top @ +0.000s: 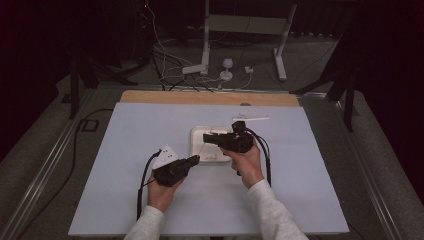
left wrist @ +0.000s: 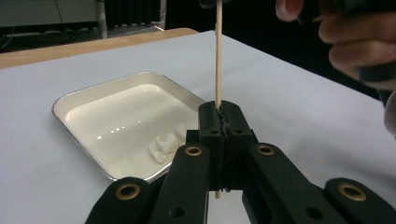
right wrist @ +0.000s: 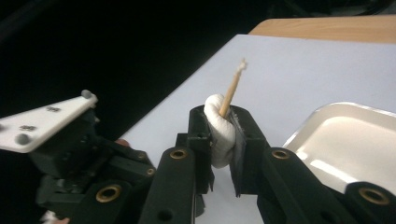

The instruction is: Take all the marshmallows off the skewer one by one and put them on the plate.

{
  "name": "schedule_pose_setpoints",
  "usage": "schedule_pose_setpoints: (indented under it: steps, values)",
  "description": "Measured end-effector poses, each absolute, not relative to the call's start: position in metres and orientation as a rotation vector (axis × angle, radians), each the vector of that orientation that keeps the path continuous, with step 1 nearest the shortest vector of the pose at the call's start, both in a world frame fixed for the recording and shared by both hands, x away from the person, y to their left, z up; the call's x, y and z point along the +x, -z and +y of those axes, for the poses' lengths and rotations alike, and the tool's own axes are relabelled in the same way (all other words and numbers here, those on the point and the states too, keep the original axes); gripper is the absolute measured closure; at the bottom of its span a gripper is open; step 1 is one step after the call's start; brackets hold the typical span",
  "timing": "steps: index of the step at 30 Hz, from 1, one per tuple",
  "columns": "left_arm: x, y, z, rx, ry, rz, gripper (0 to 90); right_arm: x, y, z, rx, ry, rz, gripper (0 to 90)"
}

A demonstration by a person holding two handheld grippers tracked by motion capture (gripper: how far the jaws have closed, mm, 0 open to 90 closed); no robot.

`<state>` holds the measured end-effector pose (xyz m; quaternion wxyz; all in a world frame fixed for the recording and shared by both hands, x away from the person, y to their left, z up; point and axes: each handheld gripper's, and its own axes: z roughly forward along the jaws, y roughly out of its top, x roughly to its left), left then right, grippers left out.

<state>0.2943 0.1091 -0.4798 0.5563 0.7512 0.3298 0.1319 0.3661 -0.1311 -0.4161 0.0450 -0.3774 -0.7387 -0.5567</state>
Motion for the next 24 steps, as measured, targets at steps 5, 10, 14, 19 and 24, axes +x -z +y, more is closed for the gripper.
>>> schedule_pose_setpoints:
  steps: [5, 10, 14, 19, 24]
  values:
    - [0.294, 0.479, 0.111, 1.774, -0.326, 0.778, 90.0, 0.368, 0.41, -0.133, -1.163, 1.708, -2.246, 80.7]
    - [0.294, 0.479, 0.113, 1.776, -0.336, 0.777, 90.0, 0.369, 0.407, -0.131, -1.169, 1.714, -2.246, 80.8]
    - [0.294, 0.482, 0.112, 1.816, -0.361, 0.775, 90.0, 0.371, 0.406, -0.132, -1.186, 1.729, -2.229, 80.9]
    - [0.294, 0.482, 0.111, 1.81, -0.354, 0.77, 90.0, 0.374, 0.399, -0.143, -1.216, 1.757, -2.217, 80.8]
    - [0.295, 0.485, 0.113, 1.831, -0.369, 0.779, 90.0, 0.375, 0.398, -0.145, -1.236, 1.778, -2.196, 80.9]
